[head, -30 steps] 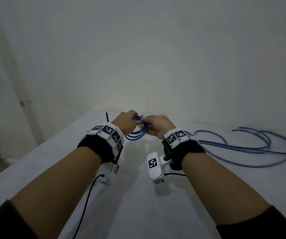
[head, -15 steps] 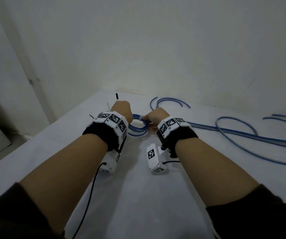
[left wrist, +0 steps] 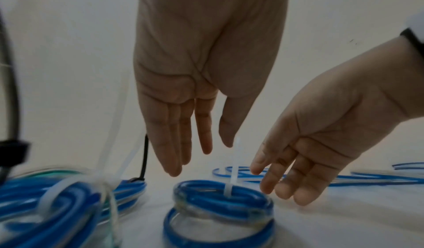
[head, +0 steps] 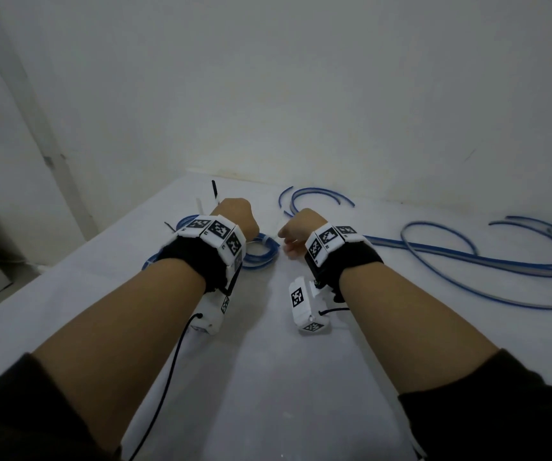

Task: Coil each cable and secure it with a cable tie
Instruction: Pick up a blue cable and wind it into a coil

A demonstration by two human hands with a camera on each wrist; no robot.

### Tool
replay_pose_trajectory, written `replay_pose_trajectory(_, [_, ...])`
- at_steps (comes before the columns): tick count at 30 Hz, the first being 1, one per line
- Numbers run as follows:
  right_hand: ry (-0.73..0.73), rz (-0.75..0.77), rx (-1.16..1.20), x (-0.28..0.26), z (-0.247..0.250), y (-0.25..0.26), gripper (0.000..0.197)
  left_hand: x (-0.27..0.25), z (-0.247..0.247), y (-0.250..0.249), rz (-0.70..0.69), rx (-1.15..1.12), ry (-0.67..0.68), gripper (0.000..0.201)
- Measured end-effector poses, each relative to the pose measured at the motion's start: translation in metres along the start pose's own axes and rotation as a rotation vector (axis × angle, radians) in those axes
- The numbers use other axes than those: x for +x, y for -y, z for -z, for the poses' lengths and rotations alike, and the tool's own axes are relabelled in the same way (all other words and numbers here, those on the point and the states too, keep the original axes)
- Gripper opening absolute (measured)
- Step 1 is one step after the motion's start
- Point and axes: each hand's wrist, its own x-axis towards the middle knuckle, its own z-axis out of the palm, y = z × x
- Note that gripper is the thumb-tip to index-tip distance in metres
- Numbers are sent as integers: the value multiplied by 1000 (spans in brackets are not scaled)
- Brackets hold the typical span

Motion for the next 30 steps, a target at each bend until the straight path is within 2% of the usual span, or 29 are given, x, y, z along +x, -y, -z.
replay_pose_trajectory(3, [-51,-20,-111,-3,27,-7,10,-4,4,-18,-58,-26,-9,7])
replay_pose_trajectory(6, [-104,-3,-231,-10,65,-28,13,-8,3,-44,-109,-75,-18,12])
replay_pose_trajectory(8, [-152,-1,-366,-13,93,-45,21,-9,0,-66,-143,-91,-10,18])
replay_pose_trajectory(11, [-212,-88,-545,-23,132,-68,28,-13,-4,-102,-223,-118,17,15])
replay_pose_trajectory(14, [-236,-130,-768,-41,164,-86,21,-20,-8,-138,-304,-126,53,15])
replay_pose_trajectory(17, [-292,-123,-853,-51,185,-109,23,-28,-10,-170,-404,-146,93,23])
replay_pose_trajectory(20, [-328,-105,-939,-48,194,-128,27,-36,-15,-192,-443,-156,91,28])
replay_pose_trajectory(24, [-287,-129,-1003,-59,201,-140,21,-44,-19,-212,-480,-171,95,30])
replay_pose_trajectory(25, [-265,-133,-1034,-60,205,-143,15,-45,-21,-215,-491,-181,98,31])
replay_pose_trajectory(26, [-240,-118,-1042,-59,208,-145,14,-46,-22,-218,-497,-191,107,33])
replay_pose_trajectory(27, [-223,-99,-1056,-59,211,-147,23,-47,-24,-221,-504,-197,119,37])
replay_pose_trajectory(28, [-227,-78,-1045,-59,212,-147,28,-46,-26,-223,-504,-203,129,43])
replay_pose_trajectory(30, [-227,-16,-924,-67,216,-137,21,-44,-27,-226,-493,-236,119,57])
